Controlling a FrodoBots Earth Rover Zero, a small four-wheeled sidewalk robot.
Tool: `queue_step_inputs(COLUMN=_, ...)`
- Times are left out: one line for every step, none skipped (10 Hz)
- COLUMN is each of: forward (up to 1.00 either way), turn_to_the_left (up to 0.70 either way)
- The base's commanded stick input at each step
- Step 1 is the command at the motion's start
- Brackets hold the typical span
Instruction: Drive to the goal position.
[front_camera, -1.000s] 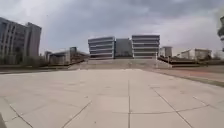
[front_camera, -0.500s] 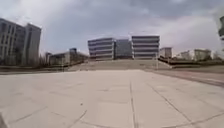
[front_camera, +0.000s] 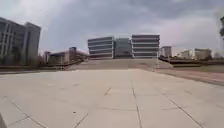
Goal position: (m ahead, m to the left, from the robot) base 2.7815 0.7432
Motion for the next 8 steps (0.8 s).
queue_step_inputs(forward=0.70, turn_to_the_left=0.00)
queue_step_inputs(forward=0.70, turn_to_the_left=0.00)
queue_step_inputs(forward=0.70, turn_to_the_left=0.00)
queue_step_inputs(forward=0.70, turn_to_the_left=0.00)
queue_step_inputs(forward=0.70, turn_to_the_left=0.00)
queue_step_inputs(forward=0.70, turn_to_the_left=0.00)
queue_step_inputs(forward=0.70, turn_to_the_left=0.00)
queue_step_inputs(forward=0.70, turn_to_the_left=0.00)
